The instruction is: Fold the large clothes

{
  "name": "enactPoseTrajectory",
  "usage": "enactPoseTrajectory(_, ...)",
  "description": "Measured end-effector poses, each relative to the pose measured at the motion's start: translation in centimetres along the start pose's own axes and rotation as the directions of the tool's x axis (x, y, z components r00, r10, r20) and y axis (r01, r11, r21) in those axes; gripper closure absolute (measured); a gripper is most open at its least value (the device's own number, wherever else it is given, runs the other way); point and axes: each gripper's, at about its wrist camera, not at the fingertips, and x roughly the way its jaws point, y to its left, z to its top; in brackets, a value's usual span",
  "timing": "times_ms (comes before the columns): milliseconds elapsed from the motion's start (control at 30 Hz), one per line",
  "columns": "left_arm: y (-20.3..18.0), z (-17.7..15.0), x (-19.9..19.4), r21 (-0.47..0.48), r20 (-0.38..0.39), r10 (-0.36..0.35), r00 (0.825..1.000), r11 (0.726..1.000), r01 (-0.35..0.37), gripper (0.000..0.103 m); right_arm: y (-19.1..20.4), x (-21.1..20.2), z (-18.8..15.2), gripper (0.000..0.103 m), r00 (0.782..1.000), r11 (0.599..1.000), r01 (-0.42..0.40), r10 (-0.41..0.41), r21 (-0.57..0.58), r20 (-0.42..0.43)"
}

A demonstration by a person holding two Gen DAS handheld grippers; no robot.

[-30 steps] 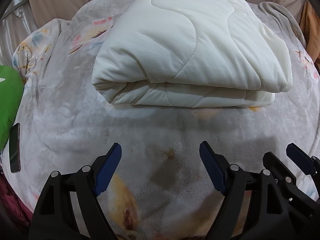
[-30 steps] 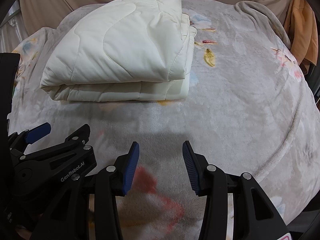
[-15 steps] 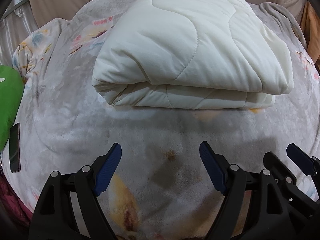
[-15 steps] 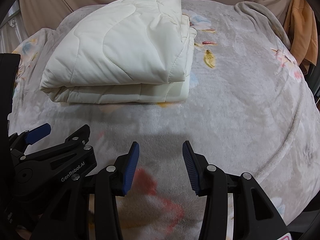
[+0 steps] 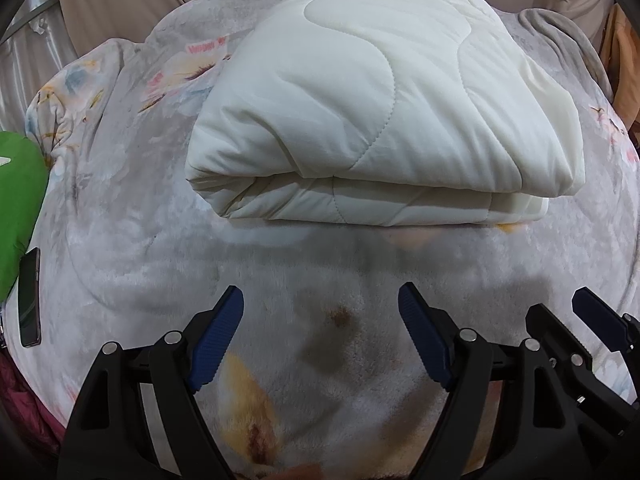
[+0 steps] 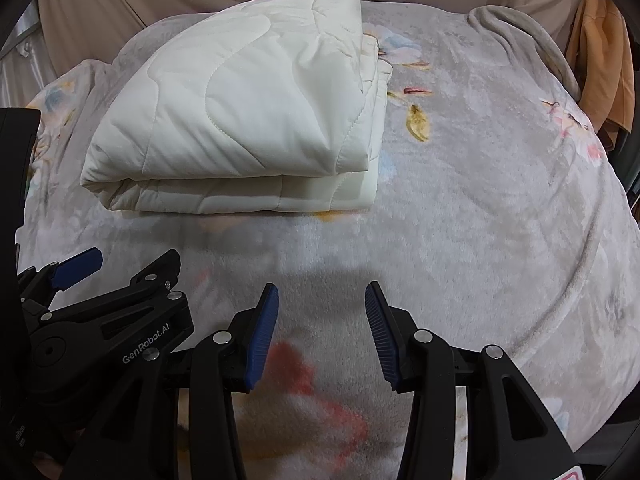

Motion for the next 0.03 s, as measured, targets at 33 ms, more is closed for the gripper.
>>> enactPoseTrajectory(33, 0.03, 0.03, 0.0, 0.0, 0.001, 0.0, 1.0, 1.0, 0.0, 0.026, -0.01, 0.0, 0.0, 0.058, 1.0, 1.0, 0.0, 0.0, 0.0, 0.0)
